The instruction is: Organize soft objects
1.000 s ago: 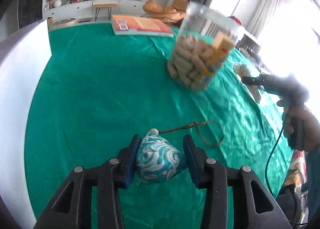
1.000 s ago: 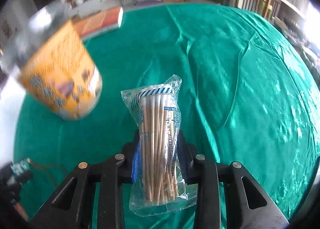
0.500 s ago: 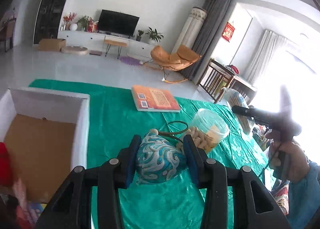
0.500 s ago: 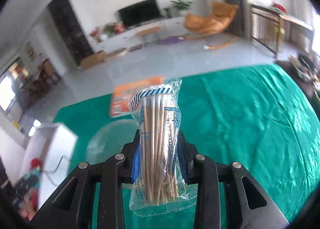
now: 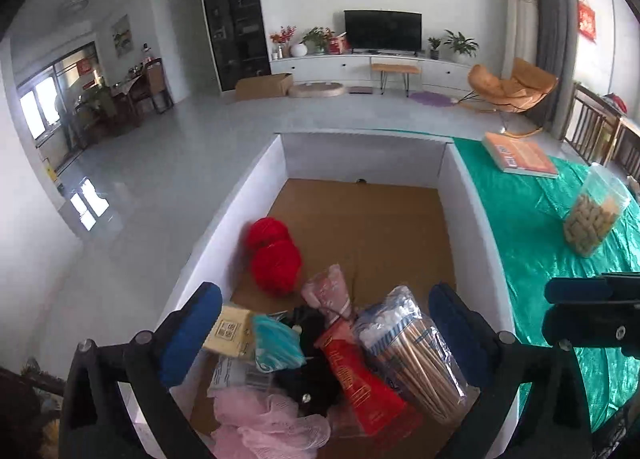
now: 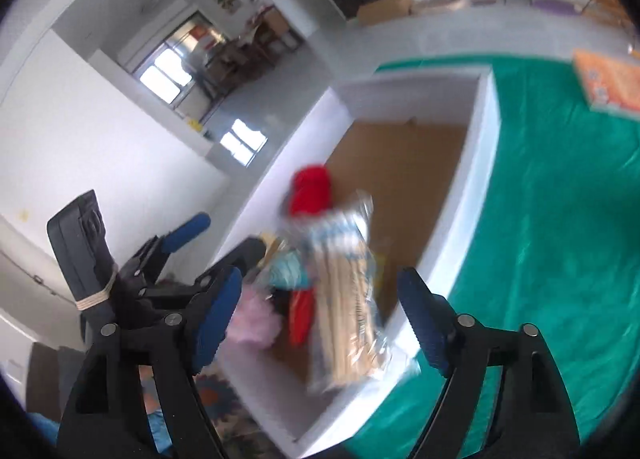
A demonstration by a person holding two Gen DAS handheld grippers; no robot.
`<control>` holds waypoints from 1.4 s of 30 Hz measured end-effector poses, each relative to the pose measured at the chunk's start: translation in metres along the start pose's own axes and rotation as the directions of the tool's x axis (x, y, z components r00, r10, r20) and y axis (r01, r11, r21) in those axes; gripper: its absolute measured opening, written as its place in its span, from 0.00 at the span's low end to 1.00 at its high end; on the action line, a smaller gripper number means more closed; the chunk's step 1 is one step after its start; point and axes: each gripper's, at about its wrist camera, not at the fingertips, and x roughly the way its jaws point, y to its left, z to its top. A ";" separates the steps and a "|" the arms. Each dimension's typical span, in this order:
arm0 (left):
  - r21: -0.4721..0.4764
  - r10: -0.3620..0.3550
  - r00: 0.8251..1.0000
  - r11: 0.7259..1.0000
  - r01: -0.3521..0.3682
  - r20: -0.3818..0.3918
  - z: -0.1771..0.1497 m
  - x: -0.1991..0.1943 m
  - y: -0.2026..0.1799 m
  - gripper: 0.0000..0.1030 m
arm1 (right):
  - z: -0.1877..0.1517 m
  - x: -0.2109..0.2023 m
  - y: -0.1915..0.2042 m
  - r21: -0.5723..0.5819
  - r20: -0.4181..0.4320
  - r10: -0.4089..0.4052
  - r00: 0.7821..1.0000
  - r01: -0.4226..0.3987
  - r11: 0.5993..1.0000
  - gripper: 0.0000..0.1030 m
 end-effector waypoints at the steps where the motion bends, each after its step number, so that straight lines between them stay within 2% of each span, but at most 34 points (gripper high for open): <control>1: -0.012 0.009 1.000 1.000 -0.009 -0.005 -0.004 0.002 0.002 0.99 | -0.003 0.002 0.000 -0.009 0.000 -0.027 1.000 0.027 1.000 0.80; 6: 0.018 0.076 0.997 0.997 -0.076 -0.017 -0.016 0.007 -0.007 0.99 | -0.020 -0.002 0.003 -0.078 0.018 -0.154 0.988 0.154 0.985 0.80; 10: 0.028 0.089 0.996 0.996 -0.089 -0.016 -0.014 0.010 -0.016 0.99 | -0.031 -0.003 0.005 -0.115 0.016 -0.230 0.973 0.231 0.966 0.80; 12: 0.021 0.097 0.995 0.995 -0.097 -0.013 -0.014 0.008 -0.015 0.99 | -0.037 -0.005 0.003 -0.116 0.019 -0.248 0.969 0.249 0.962 0.80; 16: 0.040 0.157 0.988 0.987 -0.157 -0.007 -0.014 0.005 -0.021 0.99 | -0.044 -0.011 0.005 -0.120 0.025 -0.268 0.963 0.269 0.956 0.80; 21: 0.020 0.146 0.989 0.989 -0.146 -0.008 -0.012 0.000 -0.018 0.99 | -0.049 -0.014 0.003 -0.132 0.025 -0.284 0.959 0.284 0.950 0.80; 25: 0.013 0.184 0.983 0.983 -0.184 -0.023 -0.012 -0.002 -0.017 0.99 | -0.051 -0.011 0.006 -0.156 0.015 -0.305 0.952 0.303 0.940 0.80; 28: -0.038 0.169 0.985 0.985 -0.170 -0.032 -0.013 -0.010 -0.012 0.99 | -0.053 -0.008 0.012 -0.183 0.011 -0.328 0.945 0.325 0.928 0.80; 32: -0.111 0.102 0.991 0.987 -0.112 -0.088 -0.017 -0.020 0.001 0.99 | -0.056 -0.004 0.021 -0.200 0.000 -0.359 0.933 0.352 0.915 0.80; 34: -0.107 0.058 0.990 0.992 -0.072 -0.125 -0.019 -0.022 0.005 0.99 | -0.057 -0.002 0.028 -0.212 -0.005 -0.392 0.920 0.382 0.900 0.80; 39: -0.060 0.096 0.983 0.992 -0.107 -0.158 -0.028 -0.029 0.011 0.99 | -0.064 0.004 0.044 -0.235 -0.017 -0.437 0.899 0.421 0.876 0.80; 42: -0.078 0.098 0.984 0.991 -0.111 -0.148 -0.034 -0.036 0.019 0.99 | -0.065 0.006 0.052 -0.233 -0.032 -0.454 0.890 0.435 0.870 0.80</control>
